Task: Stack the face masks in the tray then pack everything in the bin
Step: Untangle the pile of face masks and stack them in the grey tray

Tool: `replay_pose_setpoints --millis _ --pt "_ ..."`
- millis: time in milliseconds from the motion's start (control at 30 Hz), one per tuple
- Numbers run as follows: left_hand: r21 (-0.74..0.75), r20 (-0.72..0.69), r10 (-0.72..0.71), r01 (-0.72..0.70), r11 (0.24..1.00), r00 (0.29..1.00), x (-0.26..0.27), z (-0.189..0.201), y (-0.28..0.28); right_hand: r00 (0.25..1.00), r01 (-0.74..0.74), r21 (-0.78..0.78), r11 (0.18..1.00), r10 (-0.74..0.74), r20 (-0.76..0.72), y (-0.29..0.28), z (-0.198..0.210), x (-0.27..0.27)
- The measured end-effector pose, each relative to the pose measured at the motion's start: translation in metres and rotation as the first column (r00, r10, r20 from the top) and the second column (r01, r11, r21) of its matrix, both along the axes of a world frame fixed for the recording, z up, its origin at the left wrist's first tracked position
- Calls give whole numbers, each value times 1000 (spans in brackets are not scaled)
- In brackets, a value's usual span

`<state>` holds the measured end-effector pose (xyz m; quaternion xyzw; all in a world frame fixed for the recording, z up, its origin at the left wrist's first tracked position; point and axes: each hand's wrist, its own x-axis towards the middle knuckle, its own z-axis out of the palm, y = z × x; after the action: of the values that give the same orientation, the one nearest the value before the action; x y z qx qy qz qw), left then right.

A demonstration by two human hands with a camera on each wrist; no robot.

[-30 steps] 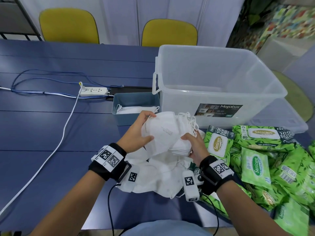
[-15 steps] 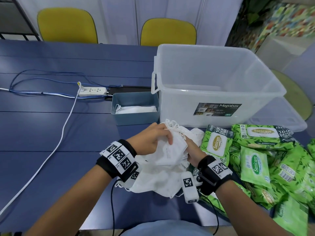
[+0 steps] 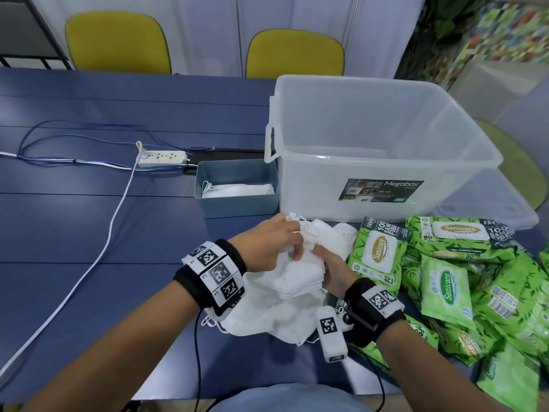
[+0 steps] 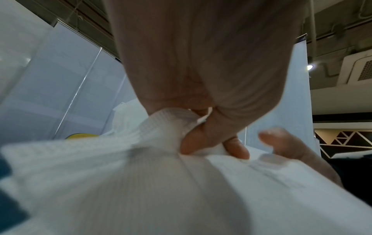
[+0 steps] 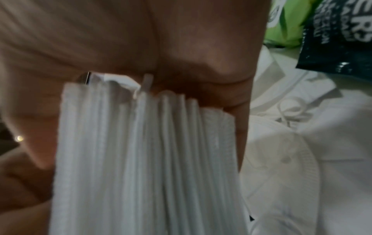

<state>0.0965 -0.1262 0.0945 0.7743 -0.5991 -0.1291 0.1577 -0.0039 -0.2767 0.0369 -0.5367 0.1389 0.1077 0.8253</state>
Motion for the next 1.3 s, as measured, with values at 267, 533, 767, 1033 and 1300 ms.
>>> replay_pose_setpoints --millis 267,533,767,1033,1300 --pt "-285 -210 245 -299 911 946 6 -19 11 999 35 -270 962 -30 24 -7 -1 1" --pt "-29 -533 374 -458 888 759 19 -57 33 968 11 -606 796 144 208 -19 -2 14" --pt "-66 -368 536 -597 800 760 7 -100 32 971 -33 -733 680 197 139 -7 -33 21" --pt "-135 -379 568 -650 748 731 -8 -132 30 989 -31 -857 514 139 48 5 -66 24" --pt "-13 -264 599 -623 782 756 2 -121 28 896 -96 -985 145 444 -22 12 -42 40"
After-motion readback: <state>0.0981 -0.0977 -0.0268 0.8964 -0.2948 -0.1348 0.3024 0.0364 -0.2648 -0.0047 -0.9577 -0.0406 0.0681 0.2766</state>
